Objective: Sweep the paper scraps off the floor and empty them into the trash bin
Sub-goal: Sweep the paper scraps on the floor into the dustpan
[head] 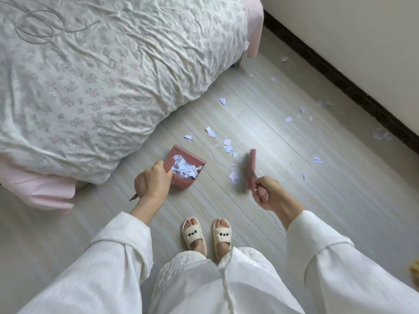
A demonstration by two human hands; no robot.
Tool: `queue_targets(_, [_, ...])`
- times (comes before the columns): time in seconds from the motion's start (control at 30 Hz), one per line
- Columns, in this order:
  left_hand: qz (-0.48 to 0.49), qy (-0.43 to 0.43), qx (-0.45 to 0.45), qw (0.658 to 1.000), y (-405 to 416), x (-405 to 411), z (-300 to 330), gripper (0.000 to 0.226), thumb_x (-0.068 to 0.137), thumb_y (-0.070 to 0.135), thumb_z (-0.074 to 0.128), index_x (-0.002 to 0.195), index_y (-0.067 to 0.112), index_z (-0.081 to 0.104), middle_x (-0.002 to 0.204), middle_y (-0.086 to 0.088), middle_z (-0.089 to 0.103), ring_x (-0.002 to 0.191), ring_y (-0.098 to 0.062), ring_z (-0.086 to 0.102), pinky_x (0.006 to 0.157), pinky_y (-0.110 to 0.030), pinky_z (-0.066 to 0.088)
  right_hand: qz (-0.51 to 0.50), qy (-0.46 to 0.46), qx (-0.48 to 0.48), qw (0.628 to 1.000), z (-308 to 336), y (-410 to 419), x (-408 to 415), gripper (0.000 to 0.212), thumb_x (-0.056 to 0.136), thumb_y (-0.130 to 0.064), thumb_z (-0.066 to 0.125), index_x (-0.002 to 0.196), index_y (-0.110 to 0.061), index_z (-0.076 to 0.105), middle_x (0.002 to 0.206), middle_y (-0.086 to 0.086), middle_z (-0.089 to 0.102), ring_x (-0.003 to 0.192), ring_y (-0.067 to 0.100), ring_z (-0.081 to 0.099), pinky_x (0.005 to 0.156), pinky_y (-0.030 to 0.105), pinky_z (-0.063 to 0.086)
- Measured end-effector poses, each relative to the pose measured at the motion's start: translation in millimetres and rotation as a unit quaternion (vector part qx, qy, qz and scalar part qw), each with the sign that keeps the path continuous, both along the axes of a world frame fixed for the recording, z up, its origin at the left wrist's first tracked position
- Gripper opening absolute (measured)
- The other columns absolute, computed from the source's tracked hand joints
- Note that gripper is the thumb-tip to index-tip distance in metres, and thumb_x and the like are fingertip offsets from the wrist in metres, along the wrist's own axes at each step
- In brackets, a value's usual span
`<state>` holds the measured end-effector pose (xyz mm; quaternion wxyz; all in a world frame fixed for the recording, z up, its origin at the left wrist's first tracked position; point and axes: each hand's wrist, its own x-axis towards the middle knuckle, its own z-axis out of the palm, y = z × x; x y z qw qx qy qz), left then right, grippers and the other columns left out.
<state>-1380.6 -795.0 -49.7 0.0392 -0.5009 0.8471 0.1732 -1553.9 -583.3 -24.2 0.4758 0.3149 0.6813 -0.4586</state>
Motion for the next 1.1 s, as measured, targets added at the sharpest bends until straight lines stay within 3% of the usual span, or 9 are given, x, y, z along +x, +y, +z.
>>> queue_targets(0.1, [-0.015, -0.012, -0.002, 1.000, -7.2, 3.1, -2.5, 0.029, 0.088, 0.036, 0.055, 0.089, 0.008, 0.062, 0.081, -0.020, 0.068, 0.075, -0.038, 0.062, 0.059, -0.031, 0.034, -0.085, -0.011, -0.022, 0.996, -9.3, -10.5, 3.1, 0.015, 0.092, -0.004, 0.039, 0.095, -0.018, 0.043, 0.064, 0.003, 0.042, 0.024, 0.007, 0.043, 0.032, 0.011, 0.042])
queue_targets(0.23, [-0.016, -0.018, -0.006, 1.000, -19.6, 6.7, -8.4, 0.027, 0.088, 0.034, 0.056, 0.085, 0.008, 0.061, 0.078, -0.020, 0.067, 0.072, -0.038, 0.062, 0.056, -0.030, 0.033, -0.153, -0.041, -0.061, 0.986, -17.6, -41.2, 13.2, 0.027, 0.092, -0.002, 0.035, 0.081, -0.024, 0.047, 0.034, -0.003, 0.043, 0.021, 0.006, 0.039, 0.033, 0.010, 0.043])
queue_targets(0.3, [-0.017, -0.026, -0.009, 0.999, -29.5, 5.5, -10.6, 0.029, 0.088, 0.036, 0.055, 0.085, 0.008, 0.061, 0.078, -0.020, 0.067, 0.072, -0.038, 0.061, 0.056, -0.030, 0.032, -0.159, -0.058, -0.080, 0.982, -19.9, -63.0, 19.2, 0.020, 0.093, -0.002, 0.037, 0.079, -0.015, 0.042, 0.041, -0.001, 0.045, 0.025, 0.008, 0.045, 0.032, 0.009, 0.041])
queue_targets(0.4, [-0.019, -0.033, -0.018, 0.999, -44.3, 1.2, -12.9, 0.032, 0.088, 0.039, 0.054, 0.084, 0.008, 0.062, 0.078, -0.019, 0.067, 0.073, -0.038, 0.061, 0.056, -0.031, 0.032, -0.164, -0.058, -0.110, 0.979, -25.8, -89.8, 17.6, 0.014, 0.094, -0.001, 0.038, 0.095, -0.015, 0.040, 0.066, 0.001, 0.044, 0.031, 0.008, 0.048, 0.033, 0.010, 0.040])
queue_targets(0.6, [-0.033, -0.036, -0.023, 0.999, -60.9, -17.4, -13.0, 0.033, 0.087, 0.042, 0.054, 0.083, 0.010, 0.062, 0.075, -0.017, 0.067, 0.071, -0.036, 0.062, 0.055, -0.029, 0.030, -0.166, -0.086, -0.157, 0.970, -31.0, -121.9, -21.1, 0.023, 0.096, -0.008, 0.040, 0.074, -0.013, 0.040, 0.054, 0.000, 0.044, 0.025, 0.007, 0.044, 0.028, 0.010, 0.035])
queue_targets(0.73, [-0.033, -0.054, -0.025, 0.998, -78.3, -42.2, -15.6, 0.030, 0.087, 0.041, 0.055, 0.084, 0.012, 0.061, 0.075, -0.015, 0.068, 0.071, -0.035, 0.062, 0.055, -0.029, 0.032, -0.078, -0.102, -0.155, 0.980, -29.7, -139.3, -60.3, 0.029, 0.096, -0.011, 0.038, 0.067, -0.012, 0.040, 0.040, -0.002, 0.042, 0.025, 0.005, 0.042, 0.026, 0.011, 0.033])
queue_targets(0.9, [-0.038, -0.093, -0.020, 0.995, -106.8, -77.6, -16.0, 0.023, 0.084, 0.038, 0.056, 0.088, 0.015, 0.063, 0.079, -0.012, 0.068, 0.074, -0.032, 0.063, 0.057, -0.028, 0.035, 0.085, -0.069, -0.084, 0.990, -21.0, -147.0, -121.1, 0.021, 0.096, -0.014, 0.041, 0.075, -0.013, 0.041, 0.060, -0.001, 0.042, 0.026, 0.005, 0.042, 0.029, 0.010, 0.032])
queue_targets(1.1, [-0.022, -0.124, -0.053, 0.991, -140.3, -131.5, -4.0, 0.023, 0.085, 0.037, 0.060, 0.094, 0.016, 0.063, 0.088, -0.012, 0.070, 0.084, -0.031, 0.064, 0.061, -0.029, 0.034, 0.270, 0.031, -0.015, 0.962, -10.7, -171.0, -171.3, 0.009, 0.091, 0.000, 0.044, 0.083, -0.004, 0.044, 0.060, 0.010, 0.043, 0.023, 0.008, 0.041, 0.033, 0.010, 0.035])
